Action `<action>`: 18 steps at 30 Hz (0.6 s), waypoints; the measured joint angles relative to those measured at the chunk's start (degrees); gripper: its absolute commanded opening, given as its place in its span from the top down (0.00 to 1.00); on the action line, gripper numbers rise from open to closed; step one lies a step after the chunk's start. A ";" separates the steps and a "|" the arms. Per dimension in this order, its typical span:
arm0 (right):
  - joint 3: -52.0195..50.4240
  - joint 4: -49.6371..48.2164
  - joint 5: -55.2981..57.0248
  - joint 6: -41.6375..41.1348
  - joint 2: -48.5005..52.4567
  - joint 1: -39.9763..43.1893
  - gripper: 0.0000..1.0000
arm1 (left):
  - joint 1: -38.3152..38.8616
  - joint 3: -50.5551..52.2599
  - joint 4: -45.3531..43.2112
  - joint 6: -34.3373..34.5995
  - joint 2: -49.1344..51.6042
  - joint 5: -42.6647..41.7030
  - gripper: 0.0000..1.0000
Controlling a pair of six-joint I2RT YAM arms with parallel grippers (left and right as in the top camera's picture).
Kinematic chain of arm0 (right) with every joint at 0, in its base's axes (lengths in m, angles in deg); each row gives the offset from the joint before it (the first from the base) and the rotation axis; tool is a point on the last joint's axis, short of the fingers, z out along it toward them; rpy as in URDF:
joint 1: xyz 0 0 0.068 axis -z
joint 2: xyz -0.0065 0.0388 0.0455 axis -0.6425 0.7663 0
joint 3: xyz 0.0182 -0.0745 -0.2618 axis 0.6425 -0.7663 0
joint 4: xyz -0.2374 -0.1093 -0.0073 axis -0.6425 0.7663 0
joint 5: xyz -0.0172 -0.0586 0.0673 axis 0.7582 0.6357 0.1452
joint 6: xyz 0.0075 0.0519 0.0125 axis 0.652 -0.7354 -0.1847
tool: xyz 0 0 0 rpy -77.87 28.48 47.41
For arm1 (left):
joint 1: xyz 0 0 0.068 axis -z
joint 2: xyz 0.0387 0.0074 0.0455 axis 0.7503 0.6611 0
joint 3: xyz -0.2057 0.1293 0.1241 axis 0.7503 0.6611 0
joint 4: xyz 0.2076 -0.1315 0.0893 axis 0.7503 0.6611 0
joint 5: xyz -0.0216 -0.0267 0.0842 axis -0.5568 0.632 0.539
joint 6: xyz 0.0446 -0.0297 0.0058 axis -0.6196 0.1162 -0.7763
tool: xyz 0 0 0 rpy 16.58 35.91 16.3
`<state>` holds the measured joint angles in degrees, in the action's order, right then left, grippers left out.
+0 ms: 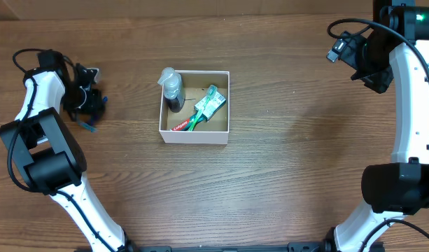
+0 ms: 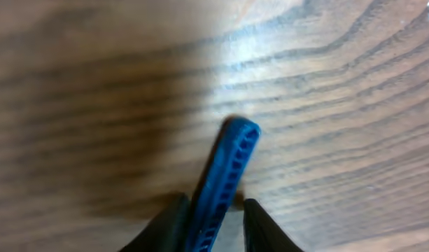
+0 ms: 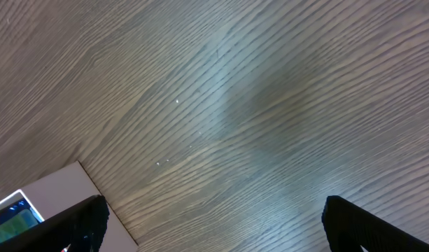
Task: Pack container
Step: 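Lift the blue razor and carry it into the white box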
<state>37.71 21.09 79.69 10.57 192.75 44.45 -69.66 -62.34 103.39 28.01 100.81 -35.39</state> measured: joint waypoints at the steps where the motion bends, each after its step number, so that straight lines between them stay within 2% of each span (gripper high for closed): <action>1: 0.00 0.00 -0.02 0.00 -0.02 0.00 0.00 | 0.00 0.00 0.96 1.18 0.00 -0.15 0.89; 3: 0.00 -0.02 -0.02 0.02 0.00 0.00 0.00 | 0.00 0.02 2.75 4.20 0.00 -0.57 0.96; 12: 0.00 0.00 0.00 0.02 0.00 0.00 0.00 | 1.03 -0.22 5.75 11.43 -0.07 -0.17 0.96; 16: 0.00 -0.04 0.00 0.00 0.00 0.00 0.00 | 3.13 -2.60 15.41 12.66 0.31 -3.30 0.96; 18: 0.00 0.00 -0.02 0.00 0.00 0.00 0.00 | 4.09 -10.05 21.97 12.81 1.38 -6.19 0.96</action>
<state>37.71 21.09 79.67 10.57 192.75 44.45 -65.57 -72.39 125.36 40.82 102.19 -41.58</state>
